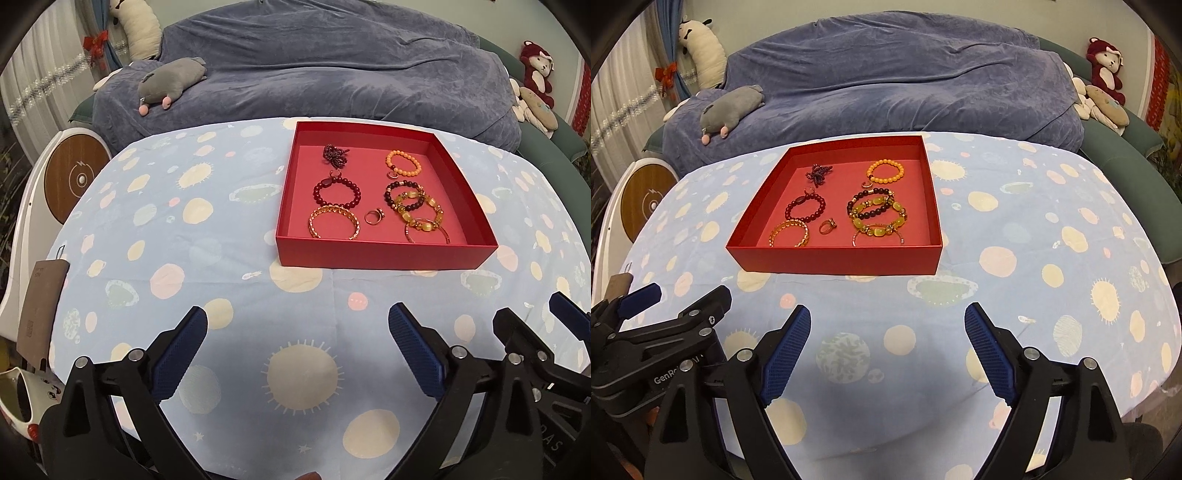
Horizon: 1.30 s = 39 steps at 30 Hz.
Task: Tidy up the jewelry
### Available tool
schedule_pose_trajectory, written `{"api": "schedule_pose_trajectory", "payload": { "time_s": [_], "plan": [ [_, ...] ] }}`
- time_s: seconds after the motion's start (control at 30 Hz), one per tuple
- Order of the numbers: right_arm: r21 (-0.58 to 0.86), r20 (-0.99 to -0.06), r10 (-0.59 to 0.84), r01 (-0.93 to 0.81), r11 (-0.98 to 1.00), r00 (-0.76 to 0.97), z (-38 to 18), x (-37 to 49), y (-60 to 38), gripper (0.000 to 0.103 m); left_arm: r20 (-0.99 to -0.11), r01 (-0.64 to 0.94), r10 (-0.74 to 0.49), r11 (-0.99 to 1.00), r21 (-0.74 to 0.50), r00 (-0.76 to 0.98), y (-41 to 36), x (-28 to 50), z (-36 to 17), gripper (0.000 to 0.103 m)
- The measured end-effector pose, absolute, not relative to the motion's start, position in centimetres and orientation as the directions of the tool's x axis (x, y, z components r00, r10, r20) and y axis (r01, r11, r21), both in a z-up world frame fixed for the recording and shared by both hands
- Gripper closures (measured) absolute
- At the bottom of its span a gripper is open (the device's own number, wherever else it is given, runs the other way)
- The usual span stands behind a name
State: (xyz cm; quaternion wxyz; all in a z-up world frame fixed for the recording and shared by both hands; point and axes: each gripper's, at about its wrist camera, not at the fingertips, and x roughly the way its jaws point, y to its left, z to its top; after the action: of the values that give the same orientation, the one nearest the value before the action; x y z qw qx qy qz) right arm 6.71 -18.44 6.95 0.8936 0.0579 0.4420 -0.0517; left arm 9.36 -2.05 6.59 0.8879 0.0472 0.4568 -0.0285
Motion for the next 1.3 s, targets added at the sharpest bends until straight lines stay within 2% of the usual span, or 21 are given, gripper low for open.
{"api": "schedule_pose_trajectory", "payload": {
  "time_s": [0.27, 0.33, 0.8, 0.83, 1.3],
  "plan": [
    [0.064, -0.808, -0.034, 0.145, 0.987, 0.589, 6.7, 6.2, -18.5, 0.018, -0.813, 0.102, -0.003, 0.992, 0.069, 0.583, -2.0, 8.7, 6.6, 0.008],
    [0.066, -0.809, -0.034, 0.147, 0.987, 0.587, 6.7, 6.0, -18.6, 0.013, -0.814, 0.100, 0.000, 0.992, 0.071, 0.581, -2.0, 8.7, 6.5, 0.008],
    [0.049, -0.816, -0.065, 0.180, 0.983, 0.574, 6.0, 5.2, -19.0, 0.012, -0.820, 0.104, -0.001, 0.992, 0.071, 0.573, -2.0, 7.8, 5.9, 0.007],
    [0.048, -0.814, -0.069, 0.186, 0.981, 0.577, 6.0, 5.1, -19.1, 0.006, -0.820, 0.102, 0.000, 0.992, 0.071, 0.572, -1.9, 7.8, 5.9, 0.007],
    [0.047, -0.804, -0.083, 0.202, 0.978, 0.589, 6.3, 4.9, -19.4, 0.007, -0.829, 0.082, 0.026, 0.993, 0.086, 0.558, -1.7, 7.8, 5.2, 0.007]
  ]
}}
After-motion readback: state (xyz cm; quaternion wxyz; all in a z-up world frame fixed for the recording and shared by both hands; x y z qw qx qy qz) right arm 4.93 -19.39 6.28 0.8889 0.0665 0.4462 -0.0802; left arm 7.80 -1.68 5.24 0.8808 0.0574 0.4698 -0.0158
